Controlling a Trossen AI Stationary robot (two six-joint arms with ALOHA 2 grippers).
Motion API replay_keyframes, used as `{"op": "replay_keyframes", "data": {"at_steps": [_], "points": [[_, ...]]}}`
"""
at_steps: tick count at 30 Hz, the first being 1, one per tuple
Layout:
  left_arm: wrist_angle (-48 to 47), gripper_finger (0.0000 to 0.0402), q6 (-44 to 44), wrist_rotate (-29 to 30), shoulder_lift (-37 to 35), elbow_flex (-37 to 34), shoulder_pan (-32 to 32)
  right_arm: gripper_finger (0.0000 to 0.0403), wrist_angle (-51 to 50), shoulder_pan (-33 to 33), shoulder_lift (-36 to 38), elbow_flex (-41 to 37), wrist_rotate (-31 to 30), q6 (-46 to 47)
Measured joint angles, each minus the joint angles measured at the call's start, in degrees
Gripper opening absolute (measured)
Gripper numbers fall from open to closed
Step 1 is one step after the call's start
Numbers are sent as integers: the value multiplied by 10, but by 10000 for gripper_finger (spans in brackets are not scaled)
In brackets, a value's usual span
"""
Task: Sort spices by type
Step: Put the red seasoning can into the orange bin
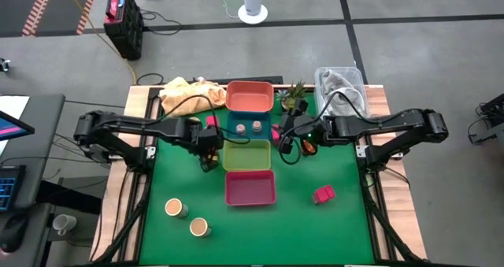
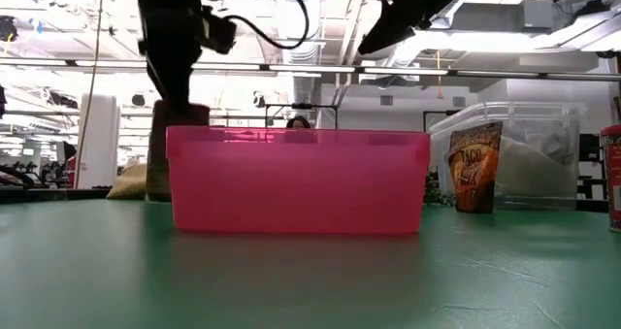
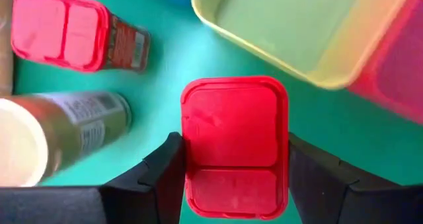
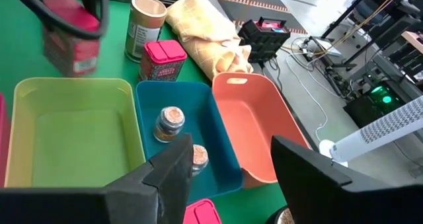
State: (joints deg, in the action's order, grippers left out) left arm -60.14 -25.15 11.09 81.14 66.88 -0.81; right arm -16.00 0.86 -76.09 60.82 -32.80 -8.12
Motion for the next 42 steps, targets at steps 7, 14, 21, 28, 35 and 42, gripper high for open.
{"op": "replay_keyframes", "data": {"at_steps": [7, 14, 21, 28, 35, 42], "points": [[-11, 209, -17, 29, 0, 55, 0, 235, -1, 0, 0, 0, 0, 6], [25, 209, -85, 27, 0, 83, 0, 235, 2, -2, 0, 0, 0, 7], [70, 209, -175, 23, 7, 84, 0, 235, 3, -2, 0, 0, 0, 26], [87, 209, -236, 7, 22, 84, 4, 235, -2, -2, 0, 0, -1, 42], [116, 209, -199, 6, 24, 84, -21, 235, -12, -2, 0, 0, -2, 42], [139, 209, -113, -23, 24, 84, -116, 235, -20, -2, 0, 0, -3, 46]]}}
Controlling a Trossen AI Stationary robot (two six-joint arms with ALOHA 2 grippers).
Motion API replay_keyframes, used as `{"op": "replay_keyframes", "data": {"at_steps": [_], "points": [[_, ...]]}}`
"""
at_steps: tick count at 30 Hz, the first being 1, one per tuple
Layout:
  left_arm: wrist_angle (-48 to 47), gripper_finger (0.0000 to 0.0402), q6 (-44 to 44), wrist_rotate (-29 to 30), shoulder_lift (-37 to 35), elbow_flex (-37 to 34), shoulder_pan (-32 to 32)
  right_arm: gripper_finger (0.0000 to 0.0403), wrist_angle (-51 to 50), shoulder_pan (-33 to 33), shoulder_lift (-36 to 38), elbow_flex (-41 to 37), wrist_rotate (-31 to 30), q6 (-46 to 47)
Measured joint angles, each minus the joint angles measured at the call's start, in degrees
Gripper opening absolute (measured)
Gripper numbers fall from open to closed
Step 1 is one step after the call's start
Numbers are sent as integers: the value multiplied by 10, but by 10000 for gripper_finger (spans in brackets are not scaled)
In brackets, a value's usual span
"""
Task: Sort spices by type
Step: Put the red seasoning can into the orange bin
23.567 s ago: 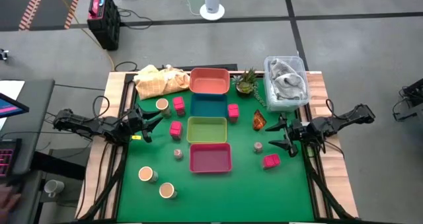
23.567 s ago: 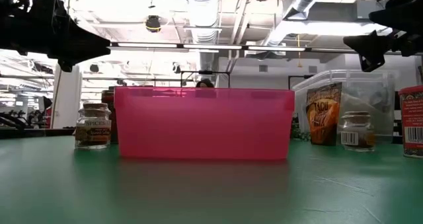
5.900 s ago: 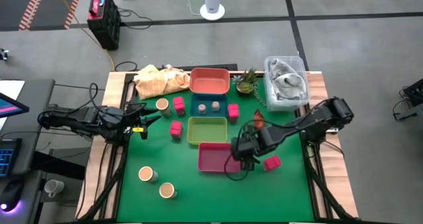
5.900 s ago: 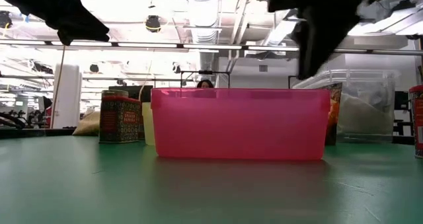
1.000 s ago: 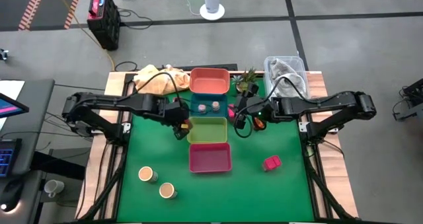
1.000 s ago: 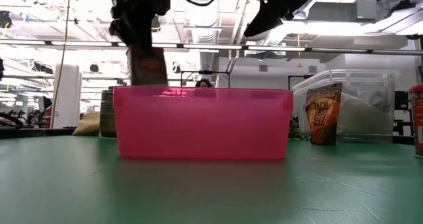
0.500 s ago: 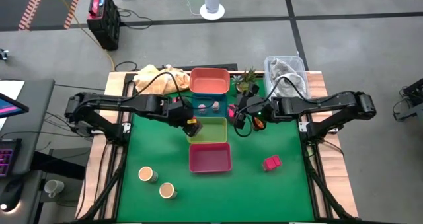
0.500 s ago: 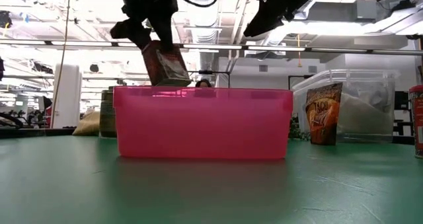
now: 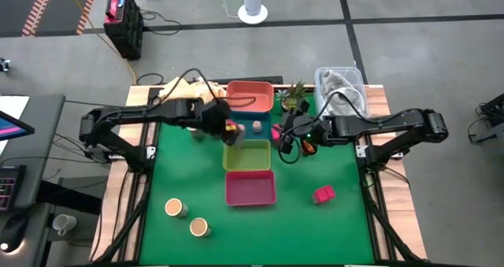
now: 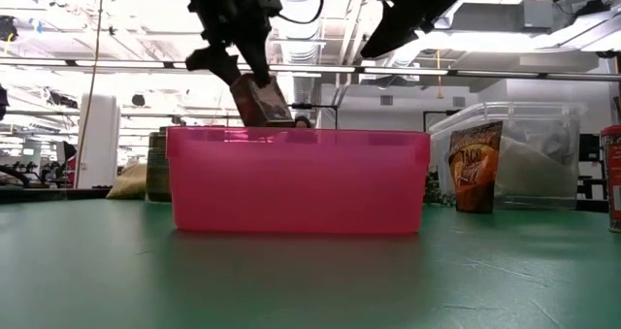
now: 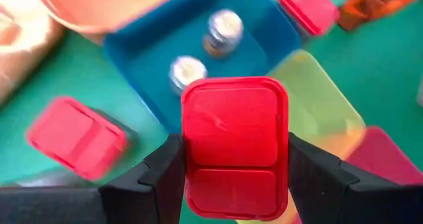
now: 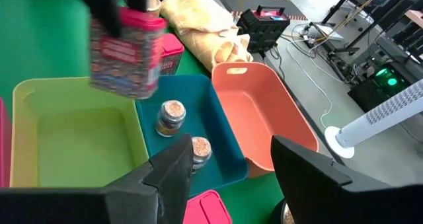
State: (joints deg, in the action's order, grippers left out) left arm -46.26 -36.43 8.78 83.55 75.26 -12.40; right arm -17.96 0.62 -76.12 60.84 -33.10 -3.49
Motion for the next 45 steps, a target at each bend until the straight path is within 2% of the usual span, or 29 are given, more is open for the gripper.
{"op": "replay_keyframes", "data": {"at_steps": [8, 13, 16, 18, 23, 27, 31, 37, 40, 45], "points": [[43, 209, 82, -24, 0, 0, -115, 235, 6, -4, 0, 0, 0, -2], [89, 209, 104, -59, 13, 0, -178, 235, 13, -33, -1, 0, 6, -51], [115, 209, 113, -74, 43, 17, -205, 235, 15, -54, -1, -3, 23, -72], [95, 209, 131, -74, 70, 41, -218, 235, 26, -66, -1, -10, 33, -82], [69, 209, 171, -55, 142, 134, -230, 235, 60, -97, 1, -49, 54, -116], [34, 209, 195, -12, 199, 205, -232, 235, 55, -117, 8, -54, 62, -126], [3, 209, 192, 5, 249, 260, -232, 235, 54, -133, 27, -56, 67, -135], [-21, 209, 162, 6, 299, 278, -232, 235, 41, -143, 67, -56, 133, -132], [-20, 209, 150, 14, 310, 279, -230, 235, 24, -142, 84, -56, 137, -131], [-18, 209, 138, 61, 317, 279, -218, 235, -5, -143, 98, -56, 137, -130]]}}
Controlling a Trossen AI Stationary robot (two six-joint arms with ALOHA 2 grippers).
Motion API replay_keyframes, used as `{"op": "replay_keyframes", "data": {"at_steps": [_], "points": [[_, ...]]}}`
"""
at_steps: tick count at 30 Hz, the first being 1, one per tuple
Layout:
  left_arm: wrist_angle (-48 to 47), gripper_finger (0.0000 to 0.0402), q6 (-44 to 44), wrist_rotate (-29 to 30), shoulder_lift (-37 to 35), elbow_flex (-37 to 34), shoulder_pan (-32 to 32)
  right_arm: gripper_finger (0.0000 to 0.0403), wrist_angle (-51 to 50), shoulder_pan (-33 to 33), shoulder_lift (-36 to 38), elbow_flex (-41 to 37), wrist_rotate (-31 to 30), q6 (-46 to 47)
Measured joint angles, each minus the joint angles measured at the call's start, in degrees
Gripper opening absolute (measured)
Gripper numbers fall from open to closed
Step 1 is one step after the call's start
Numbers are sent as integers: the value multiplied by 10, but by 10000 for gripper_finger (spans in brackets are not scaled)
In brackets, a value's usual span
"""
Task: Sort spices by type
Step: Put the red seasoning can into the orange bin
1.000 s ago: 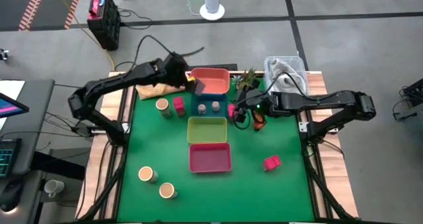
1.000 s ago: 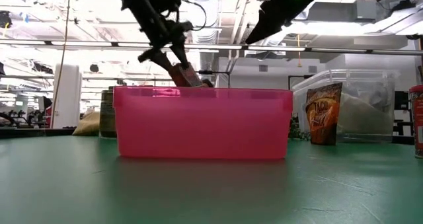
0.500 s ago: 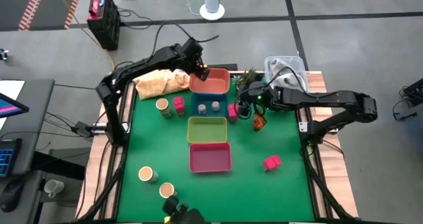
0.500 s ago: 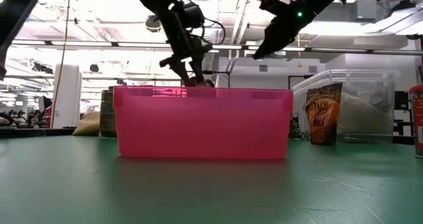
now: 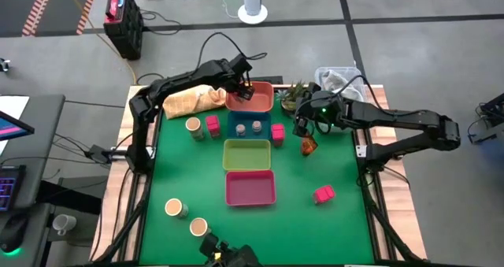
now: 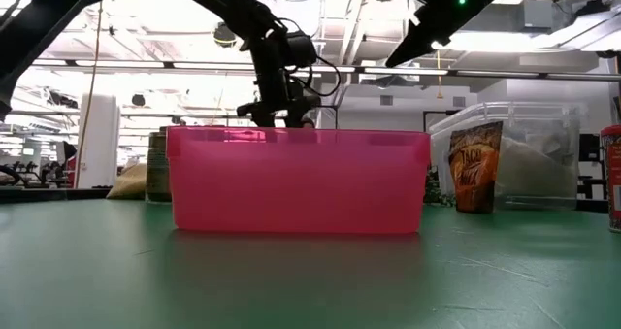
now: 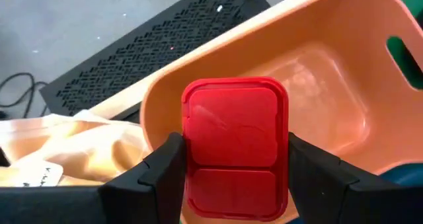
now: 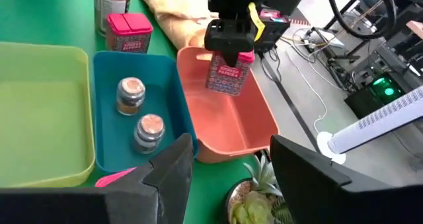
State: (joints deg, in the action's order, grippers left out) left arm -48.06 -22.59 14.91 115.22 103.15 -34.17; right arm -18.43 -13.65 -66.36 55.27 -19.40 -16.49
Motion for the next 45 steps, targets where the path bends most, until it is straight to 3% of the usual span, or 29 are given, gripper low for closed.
{"op": "replay_keyframes", "data": {"at_steps": [7, 13, 26, 35, 45], "points": [[-2, 209, -5, 23, 18, 0, 5, 235, -6, 0, 1, 0, 0, -14], [-2, 237, -4, 15, 30, 0, 6, 235, -7, 0, 1, 0, 0, -14], [-2, 249, 38, -4, 30, -1, 6, 235, -7, 5, 1, 0, 0, 0], [-1, 287, 41, -16, 30, -1, 6, 235, -8, 13, 1, 0, 1, 1], [-32, 292, 131, -15, 24, 92, 15, 235, 0, 4, 0, -10, 2, -6]]}}
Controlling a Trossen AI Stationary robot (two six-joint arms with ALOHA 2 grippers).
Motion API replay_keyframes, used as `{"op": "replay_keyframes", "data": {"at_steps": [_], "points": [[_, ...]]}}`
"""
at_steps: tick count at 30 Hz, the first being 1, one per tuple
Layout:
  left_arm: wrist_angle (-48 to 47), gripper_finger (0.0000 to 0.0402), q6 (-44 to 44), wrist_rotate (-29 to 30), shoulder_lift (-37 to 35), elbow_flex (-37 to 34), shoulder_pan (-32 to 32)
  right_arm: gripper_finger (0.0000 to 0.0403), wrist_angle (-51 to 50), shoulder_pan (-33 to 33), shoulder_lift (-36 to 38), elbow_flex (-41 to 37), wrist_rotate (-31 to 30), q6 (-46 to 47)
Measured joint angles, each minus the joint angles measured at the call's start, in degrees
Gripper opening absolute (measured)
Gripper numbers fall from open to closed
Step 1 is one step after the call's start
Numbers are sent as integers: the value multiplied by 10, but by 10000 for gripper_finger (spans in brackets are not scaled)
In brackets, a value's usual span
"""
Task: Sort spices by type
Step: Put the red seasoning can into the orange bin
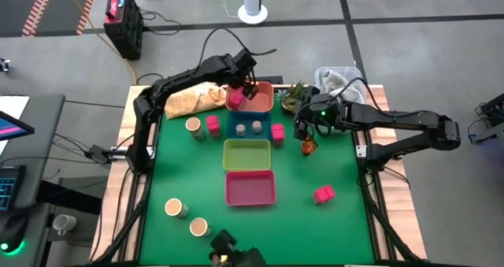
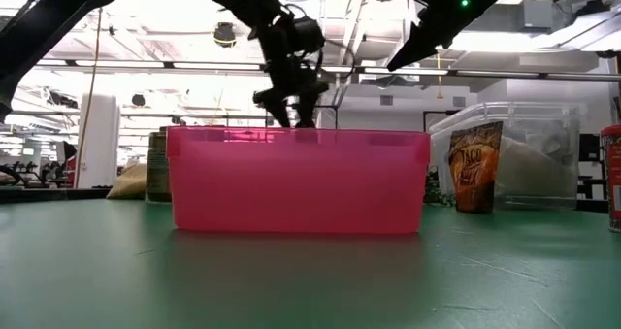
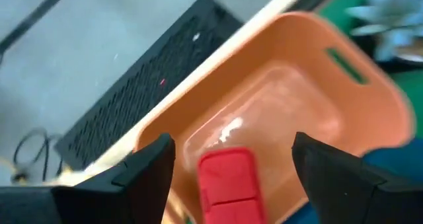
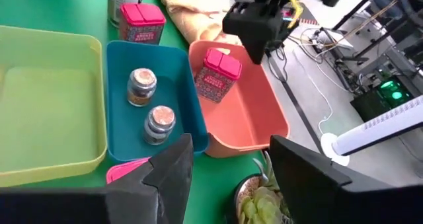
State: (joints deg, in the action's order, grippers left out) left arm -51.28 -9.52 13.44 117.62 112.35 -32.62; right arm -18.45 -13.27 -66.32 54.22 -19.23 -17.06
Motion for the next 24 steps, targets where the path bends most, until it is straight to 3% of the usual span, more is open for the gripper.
{"op": "replay_keyframes", "data": {"at_steps": [6, 11, 17, 24], "points": [[21, 293, 132, -45, 5, -2, 28, 235, 10, -8, 0, 0, 0, 0], [27, 293, 90, -126, 6, -19, 15, 235, 10, -6, 0, 0, 0, 2], [19, 293, 67, -137, 6, -19, 5, 235, 11, -6, 0, 0, 0, 5], [1, 293, 73, -218, 6, -19, 9, 235, 11, -6, 0, 0, 0, 7]]}}
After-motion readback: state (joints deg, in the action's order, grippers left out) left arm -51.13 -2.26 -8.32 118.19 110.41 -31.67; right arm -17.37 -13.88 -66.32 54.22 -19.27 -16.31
